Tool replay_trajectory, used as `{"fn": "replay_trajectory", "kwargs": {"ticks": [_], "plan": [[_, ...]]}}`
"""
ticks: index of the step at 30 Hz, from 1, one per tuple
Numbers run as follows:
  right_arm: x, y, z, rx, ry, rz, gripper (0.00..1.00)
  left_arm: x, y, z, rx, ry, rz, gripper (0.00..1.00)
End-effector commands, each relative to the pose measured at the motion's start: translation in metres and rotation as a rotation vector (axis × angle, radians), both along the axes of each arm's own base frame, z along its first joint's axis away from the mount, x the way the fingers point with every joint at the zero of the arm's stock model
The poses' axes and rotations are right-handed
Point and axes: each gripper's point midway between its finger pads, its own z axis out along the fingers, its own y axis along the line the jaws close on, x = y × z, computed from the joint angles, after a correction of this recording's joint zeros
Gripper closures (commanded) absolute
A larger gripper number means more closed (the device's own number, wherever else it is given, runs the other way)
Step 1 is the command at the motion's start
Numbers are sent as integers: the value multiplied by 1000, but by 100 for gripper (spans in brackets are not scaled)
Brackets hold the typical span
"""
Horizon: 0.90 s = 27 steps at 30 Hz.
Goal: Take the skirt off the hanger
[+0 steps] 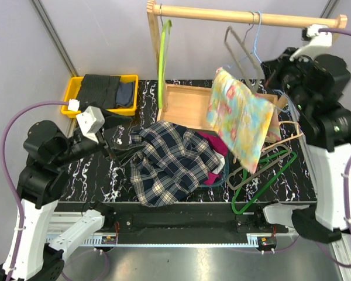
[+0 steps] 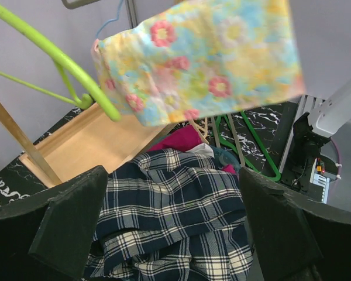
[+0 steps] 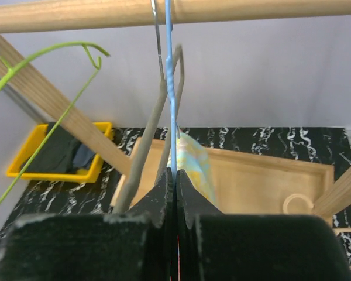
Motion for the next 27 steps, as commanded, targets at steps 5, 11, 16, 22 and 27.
{"fn": "replay_trajectory", "kwargs": {"ticks": [5,11,16,22,27], "plan": [[24,-10,18,-43,-120,-87,100,-10,10,21,-21,-96,35,1],[37,-23,18,-103,-155,-163,100,-11,15,20,0,-124,59,1],[49,-33,35,-146,-206,-231,100,-10,14,19,-3,-110,52,1],[70,-33,54,-156,-248,-266,100,-9,14,18,1,-110,58,1],[98,-36,51,-178,-262,-307,100,-10,18,18,11,-121,75,1]]}}
